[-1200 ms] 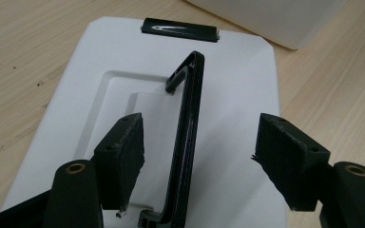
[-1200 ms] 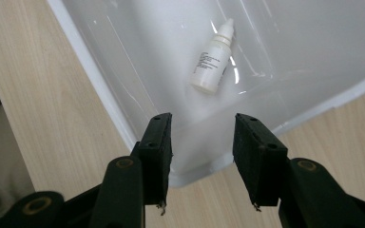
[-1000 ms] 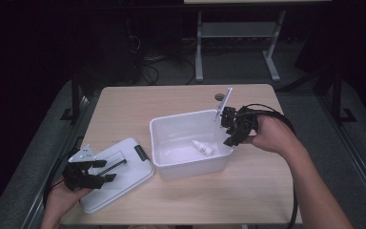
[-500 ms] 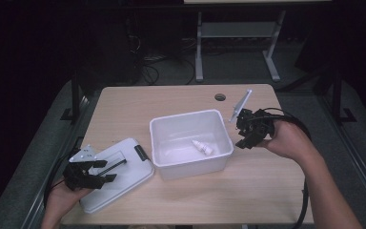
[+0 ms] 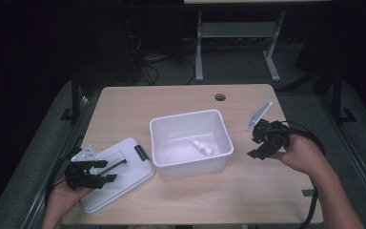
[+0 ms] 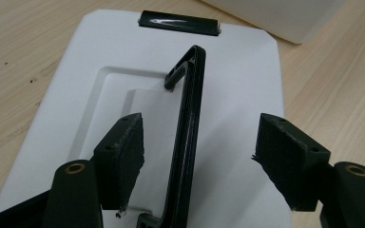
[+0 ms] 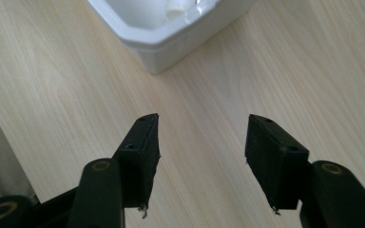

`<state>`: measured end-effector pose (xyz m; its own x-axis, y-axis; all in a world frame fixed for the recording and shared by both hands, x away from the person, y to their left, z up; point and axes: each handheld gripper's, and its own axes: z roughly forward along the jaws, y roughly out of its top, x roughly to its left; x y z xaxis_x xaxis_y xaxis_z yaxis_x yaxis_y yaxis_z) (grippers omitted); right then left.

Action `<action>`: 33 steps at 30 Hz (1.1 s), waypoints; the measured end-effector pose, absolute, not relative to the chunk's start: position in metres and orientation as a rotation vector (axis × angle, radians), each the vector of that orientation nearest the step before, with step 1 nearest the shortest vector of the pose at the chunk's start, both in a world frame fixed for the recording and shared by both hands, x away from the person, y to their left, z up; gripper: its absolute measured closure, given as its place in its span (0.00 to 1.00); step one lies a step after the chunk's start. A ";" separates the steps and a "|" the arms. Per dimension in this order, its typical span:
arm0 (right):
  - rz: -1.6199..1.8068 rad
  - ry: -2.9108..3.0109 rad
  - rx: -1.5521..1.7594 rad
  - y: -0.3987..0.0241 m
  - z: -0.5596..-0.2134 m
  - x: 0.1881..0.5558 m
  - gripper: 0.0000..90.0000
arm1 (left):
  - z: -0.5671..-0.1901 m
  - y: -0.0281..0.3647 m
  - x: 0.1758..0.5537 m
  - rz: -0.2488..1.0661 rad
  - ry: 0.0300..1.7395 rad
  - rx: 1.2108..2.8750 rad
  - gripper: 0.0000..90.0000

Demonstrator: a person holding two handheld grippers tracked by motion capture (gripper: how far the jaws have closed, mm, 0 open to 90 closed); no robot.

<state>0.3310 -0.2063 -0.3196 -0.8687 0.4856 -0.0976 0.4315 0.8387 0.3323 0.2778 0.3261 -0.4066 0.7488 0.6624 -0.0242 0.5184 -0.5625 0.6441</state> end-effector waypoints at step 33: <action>0.610 2.765 0.903 -0.244 -0.421 0.285 0.38 | -0.405 0.314 0.294 0.349 0.891 2.456 0.70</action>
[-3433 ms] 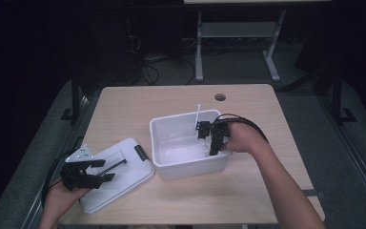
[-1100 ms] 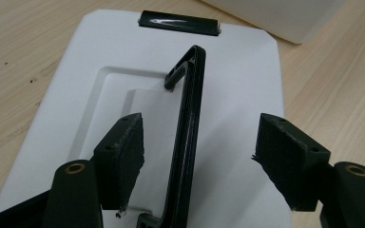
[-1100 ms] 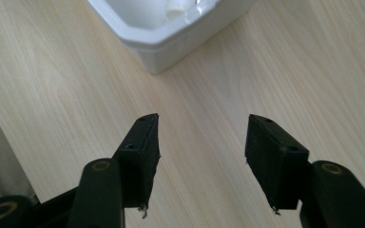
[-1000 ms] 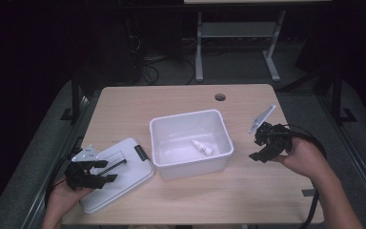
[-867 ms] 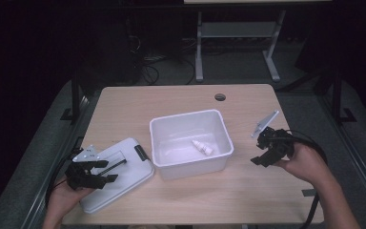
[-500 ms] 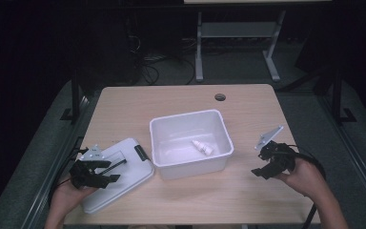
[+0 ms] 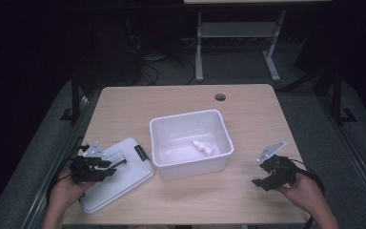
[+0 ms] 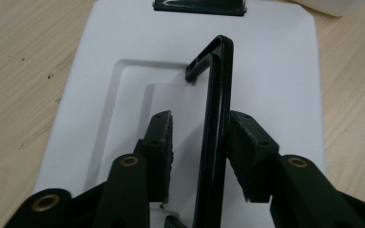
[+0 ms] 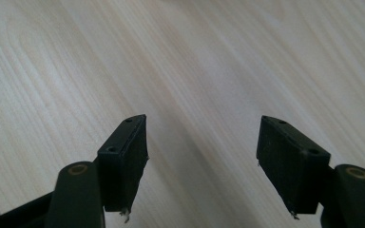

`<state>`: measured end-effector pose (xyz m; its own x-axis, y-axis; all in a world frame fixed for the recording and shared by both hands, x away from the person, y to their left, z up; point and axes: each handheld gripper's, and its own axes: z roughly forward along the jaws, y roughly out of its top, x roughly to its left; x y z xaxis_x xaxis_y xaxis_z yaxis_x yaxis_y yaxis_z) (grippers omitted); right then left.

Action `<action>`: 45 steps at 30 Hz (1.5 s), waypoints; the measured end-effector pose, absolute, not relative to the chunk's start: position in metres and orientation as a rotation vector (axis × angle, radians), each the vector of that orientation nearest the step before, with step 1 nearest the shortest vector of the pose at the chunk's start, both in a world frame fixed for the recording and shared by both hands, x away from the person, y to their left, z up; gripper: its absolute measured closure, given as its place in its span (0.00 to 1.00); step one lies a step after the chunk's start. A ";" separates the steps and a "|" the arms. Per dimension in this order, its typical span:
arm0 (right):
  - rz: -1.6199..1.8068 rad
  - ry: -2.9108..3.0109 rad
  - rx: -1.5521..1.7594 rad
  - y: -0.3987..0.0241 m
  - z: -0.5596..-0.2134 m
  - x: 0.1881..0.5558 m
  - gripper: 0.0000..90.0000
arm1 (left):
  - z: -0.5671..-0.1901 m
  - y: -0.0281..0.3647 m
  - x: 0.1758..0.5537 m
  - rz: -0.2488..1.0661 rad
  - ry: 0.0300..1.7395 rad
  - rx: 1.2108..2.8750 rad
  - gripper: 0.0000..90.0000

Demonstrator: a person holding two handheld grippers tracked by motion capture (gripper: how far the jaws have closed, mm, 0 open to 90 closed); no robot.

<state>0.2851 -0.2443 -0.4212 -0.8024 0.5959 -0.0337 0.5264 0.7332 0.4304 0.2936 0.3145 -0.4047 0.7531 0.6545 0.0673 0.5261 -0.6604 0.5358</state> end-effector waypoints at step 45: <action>0.725 2.674 0.922 -0.247 -0.446 0.259 0.36 | -0.395 0.303 0.319 0.257 0.820 2.685 0.93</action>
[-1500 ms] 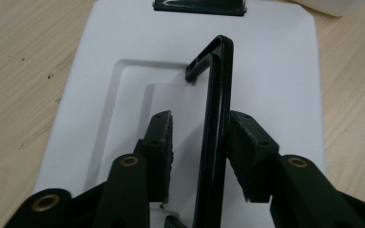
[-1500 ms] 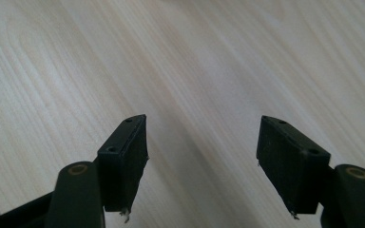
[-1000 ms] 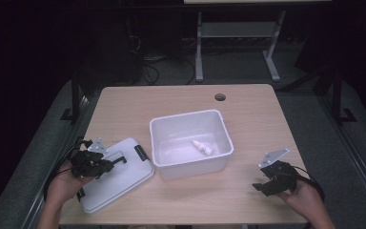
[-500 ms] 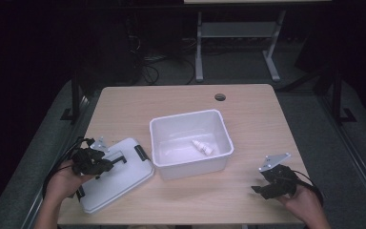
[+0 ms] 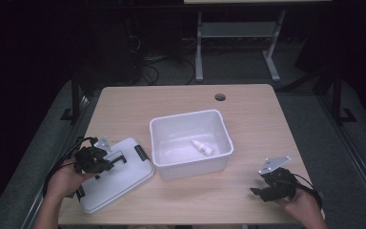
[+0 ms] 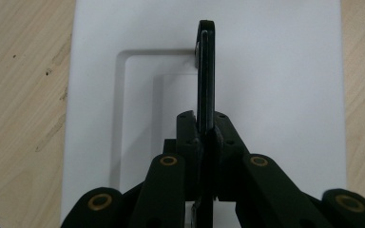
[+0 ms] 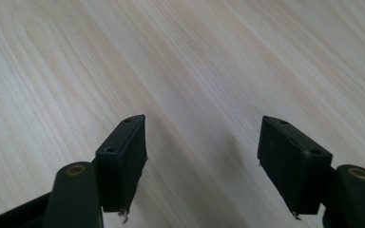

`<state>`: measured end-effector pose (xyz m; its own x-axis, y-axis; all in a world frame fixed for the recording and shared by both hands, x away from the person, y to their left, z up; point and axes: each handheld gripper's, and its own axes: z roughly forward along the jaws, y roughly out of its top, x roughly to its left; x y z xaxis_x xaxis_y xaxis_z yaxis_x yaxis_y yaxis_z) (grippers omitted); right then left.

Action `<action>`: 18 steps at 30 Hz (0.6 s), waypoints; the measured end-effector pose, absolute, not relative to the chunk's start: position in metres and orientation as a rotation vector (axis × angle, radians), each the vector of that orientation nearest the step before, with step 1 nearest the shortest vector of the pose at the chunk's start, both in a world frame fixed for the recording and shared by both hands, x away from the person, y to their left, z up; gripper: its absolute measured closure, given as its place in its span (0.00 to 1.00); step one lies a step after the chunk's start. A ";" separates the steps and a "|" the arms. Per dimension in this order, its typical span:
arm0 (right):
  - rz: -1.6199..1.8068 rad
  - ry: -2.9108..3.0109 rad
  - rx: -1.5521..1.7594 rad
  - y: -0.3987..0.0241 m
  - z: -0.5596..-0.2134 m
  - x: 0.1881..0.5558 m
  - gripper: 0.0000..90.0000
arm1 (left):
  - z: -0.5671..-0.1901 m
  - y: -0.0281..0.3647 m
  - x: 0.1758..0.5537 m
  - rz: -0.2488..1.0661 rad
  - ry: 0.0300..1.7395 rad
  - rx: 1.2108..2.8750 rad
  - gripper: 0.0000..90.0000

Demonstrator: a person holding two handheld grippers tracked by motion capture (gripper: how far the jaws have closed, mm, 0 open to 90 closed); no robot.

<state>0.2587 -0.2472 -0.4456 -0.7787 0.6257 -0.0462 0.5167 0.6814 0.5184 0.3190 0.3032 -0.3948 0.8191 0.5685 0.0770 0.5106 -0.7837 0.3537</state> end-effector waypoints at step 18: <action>0.766 2.651 0.944 -0.245 -0.453 0.254 0.36 | -0.382 0.309 0.316 0.230 0.804 2.682 0.93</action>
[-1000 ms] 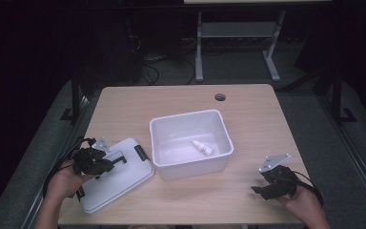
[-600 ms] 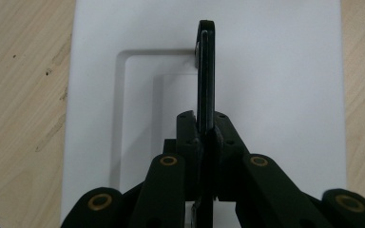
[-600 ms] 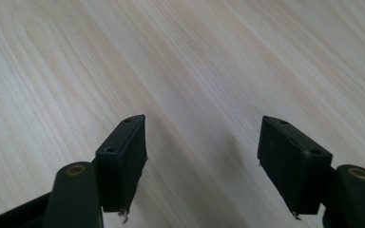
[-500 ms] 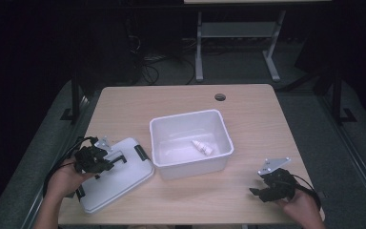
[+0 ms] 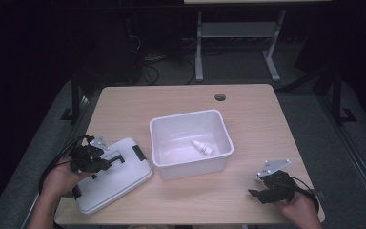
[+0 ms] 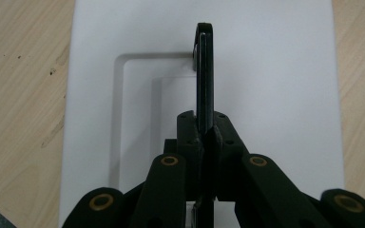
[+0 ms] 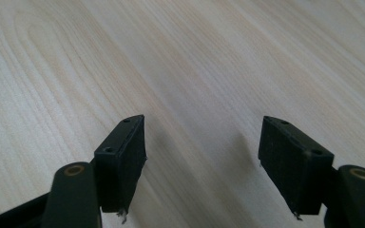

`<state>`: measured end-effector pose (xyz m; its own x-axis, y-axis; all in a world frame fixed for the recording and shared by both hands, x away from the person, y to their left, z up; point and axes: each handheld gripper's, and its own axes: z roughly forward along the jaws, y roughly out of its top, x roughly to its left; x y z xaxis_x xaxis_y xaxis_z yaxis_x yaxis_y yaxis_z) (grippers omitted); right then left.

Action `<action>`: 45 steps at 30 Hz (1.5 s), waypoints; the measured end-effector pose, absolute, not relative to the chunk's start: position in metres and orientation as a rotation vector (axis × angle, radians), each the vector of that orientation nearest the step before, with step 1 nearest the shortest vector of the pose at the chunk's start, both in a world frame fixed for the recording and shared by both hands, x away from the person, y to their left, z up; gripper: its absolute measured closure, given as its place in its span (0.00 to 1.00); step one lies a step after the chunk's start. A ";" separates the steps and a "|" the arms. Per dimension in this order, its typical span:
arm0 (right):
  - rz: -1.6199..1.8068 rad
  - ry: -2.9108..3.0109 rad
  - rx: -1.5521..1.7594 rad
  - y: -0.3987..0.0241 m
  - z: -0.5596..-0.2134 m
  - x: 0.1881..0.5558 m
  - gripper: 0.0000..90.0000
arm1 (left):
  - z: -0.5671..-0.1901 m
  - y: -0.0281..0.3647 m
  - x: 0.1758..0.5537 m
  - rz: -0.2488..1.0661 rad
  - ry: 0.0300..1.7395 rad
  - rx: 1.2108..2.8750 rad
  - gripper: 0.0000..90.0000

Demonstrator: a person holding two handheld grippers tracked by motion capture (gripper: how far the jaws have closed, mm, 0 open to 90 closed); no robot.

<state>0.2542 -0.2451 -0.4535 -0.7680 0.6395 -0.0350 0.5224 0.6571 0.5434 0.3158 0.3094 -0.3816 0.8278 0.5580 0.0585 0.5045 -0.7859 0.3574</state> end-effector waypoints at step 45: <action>0.779 2.649 0.969 -0.243 -0.453 0.254 0.34 | -0.282 0.327 0.296 0.294 0.693 2.655 0.93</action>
